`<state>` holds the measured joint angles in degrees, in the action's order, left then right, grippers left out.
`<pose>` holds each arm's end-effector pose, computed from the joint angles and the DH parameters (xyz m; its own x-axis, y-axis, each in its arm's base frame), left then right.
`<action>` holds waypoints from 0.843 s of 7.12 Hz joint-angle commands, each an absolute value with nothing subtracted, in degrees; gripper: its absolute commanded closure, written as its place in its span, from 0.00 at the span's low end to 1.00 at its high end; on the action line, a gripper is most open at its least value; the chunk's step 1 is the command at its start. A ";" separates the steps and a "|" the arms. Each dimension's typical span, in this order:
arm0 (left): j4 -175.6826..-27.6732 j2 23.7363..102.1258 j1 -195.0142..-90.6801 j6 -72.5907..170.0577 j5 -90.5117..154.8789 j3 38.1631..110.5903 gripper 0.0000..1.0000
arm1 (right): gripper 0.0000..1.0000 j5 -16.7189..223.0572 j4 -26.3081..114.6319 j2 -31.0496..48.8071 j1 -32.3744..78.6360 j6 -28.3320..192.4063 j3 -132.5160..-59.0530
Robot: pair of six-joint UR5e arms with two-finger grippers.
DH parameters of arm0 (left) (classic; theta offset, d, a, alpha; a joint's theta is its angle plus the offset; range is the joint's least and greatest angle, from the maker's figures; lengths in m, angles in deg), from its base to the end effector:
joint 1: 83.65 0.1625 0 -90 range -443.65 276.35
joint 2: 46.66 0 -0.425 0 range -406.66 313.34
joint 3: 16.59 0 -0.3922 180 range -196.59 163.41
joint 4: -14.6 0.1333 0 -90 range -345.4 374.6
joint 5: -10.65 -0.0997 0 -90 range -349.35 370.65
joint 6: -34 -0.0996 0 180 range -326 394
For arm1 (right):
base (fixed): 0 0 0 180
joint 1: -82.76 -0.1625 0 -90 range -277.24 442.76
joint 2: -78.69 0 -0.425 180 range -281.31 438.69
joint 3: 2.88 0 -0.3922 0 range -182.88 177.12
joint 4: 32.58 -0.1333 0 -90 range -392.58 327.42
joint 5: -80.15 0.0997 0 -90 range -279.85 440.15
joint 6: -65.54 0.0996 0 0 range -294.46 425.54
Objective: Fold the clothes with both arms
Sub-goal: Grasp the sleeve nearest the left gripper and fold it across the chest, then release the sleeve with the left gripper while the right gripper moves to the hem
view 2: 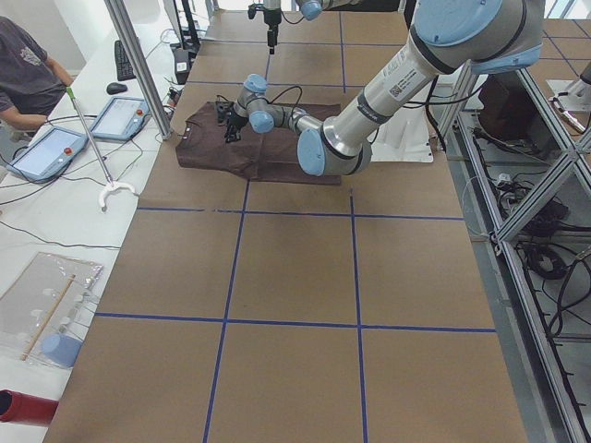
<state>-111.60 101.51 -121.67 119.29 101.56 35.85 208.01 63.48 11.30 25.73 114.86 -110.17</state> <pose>0.6012 -0.6372 0.2197 0.4795 -0.2707 -0.8347 0.5679 0.8209 0.0601 -0.2610 -0.5350 0.3131 0.6533 0.0615 0.7546 -0.0666 0.9975 -0.0236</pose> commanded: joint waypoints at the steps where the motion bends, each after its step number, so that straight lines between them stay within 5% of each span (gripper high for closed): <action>1: -111.52 100.48 -121.71 117.42 103.19 39.36 0.00 | 0.00 207.77 63.48 11.10 26.25 114.93 -110.63; 3: -107.24 94.71 -121.88 113.29 113.46 49.70 0.00 | 0.00 203.49 63.48 6.90 30.53 118.51 -116.74; 6: -94.51 78.71 -122.06 104.16 113.57 76.76 0.00 | 0.00 193.04 63.39 3.63 46.40 138.06 -124.85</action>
<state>-99.60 84.72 -121.97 107.20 113.35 66.21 197.81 63.43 4.84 39.11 129.39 -121.67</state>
